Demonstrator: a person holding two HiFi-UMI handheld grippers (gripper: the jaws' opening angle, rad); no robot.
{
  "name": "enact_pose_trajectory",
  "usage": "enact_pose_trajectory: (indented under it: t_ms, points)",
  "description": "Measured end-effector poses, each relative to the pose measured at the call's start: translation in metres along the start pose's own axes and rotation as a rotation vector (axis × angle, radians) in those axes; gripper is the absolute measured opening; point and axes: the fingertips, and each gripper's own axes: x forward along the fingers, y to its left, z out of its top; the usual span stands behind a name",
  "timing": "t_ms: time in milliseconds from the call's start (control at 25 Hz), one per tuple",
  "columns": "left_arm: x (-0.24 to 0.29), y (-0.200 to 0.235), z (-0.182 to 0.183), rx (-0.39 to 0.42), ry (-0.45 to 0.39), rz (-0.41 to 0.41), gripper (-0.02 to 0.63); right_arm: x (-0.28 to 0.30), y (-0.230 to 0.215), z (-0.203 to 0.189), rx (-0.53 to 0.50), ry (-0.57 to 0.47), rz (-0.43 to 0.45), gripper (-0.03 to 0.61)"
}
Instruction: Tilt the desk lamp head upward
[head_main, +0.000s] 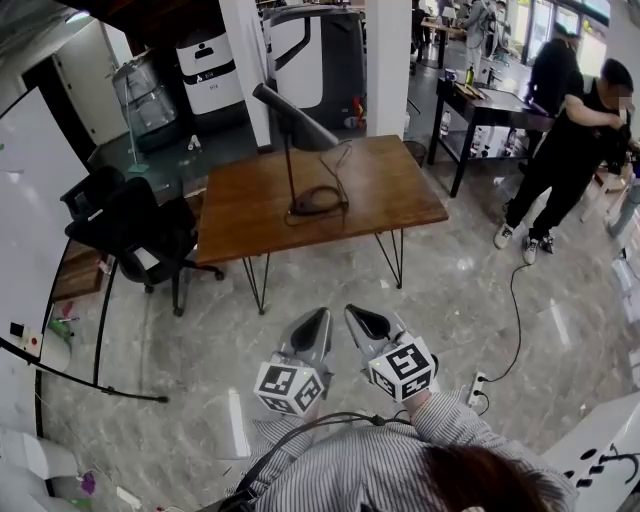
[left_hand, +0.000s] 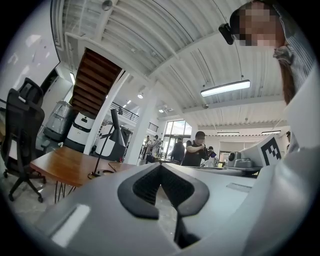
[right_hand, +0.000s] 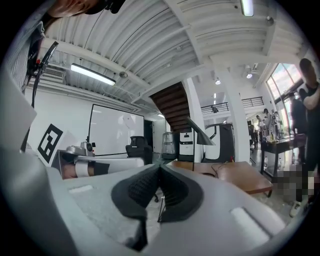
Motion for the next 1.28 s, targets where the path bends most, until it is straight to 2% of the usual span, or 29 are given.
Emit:
enact_pose_trajectory:
  t_ms: [480, 920, 1280]
  points:
    - [0.015, 0.007, -0.001, 0.0, 0.001, 0.021, 0.006, 0.006, -0.018, 0.003, -0.002, -0.016, -0.02, 0.002]
    - [0.044, 0.024, -0.009, 0.003, -0.003, 0.056, 0.006, 0.027, -0.051, 0.005, -0.011, -0.032, 0.02, 0.002]
    - [0.081, 0.07, -0.012, -0.017, -0.009, 0.085, 0.006, 0.073, -0.082, -0.006, -0.004, -0.009, 0.032, 0.002]
